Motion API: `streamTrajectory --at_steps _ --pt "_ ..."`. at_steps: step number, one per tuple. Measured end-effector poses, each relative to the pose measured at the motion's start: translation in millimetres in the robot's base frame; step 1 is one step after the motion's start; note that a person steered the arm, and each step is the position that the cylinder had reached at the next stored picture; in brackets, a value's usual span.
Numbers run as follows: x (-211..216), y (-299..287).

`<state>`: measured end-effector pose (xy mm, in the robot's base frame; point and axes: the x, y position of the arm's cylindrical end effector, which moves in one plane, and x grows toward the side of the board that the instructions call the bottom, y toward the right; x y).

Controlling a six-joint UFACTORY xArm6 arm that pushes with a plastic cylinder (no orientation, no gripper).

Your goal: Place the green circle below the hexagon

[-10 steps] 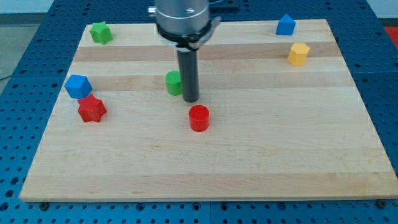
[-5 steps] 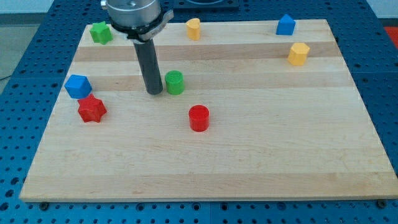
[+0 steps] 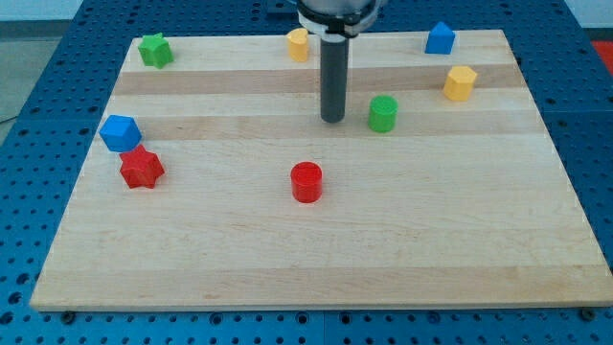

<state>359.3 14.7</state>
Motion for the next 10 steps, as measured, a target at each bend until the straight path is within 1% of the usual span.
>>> streamTrajectory --at_steps 1,3,4,5,6,7,8,9,10 --pt "-6.0 13.2" --pt "50.5 76.5" --pt "48.8 75.6" --pt "28.6 41.2" --pt "3.6 32.6" --pt "-1.7 59.7" --pt "24.8 89.1" --pt "40.2 103.7" --pt "35.4 104.2"
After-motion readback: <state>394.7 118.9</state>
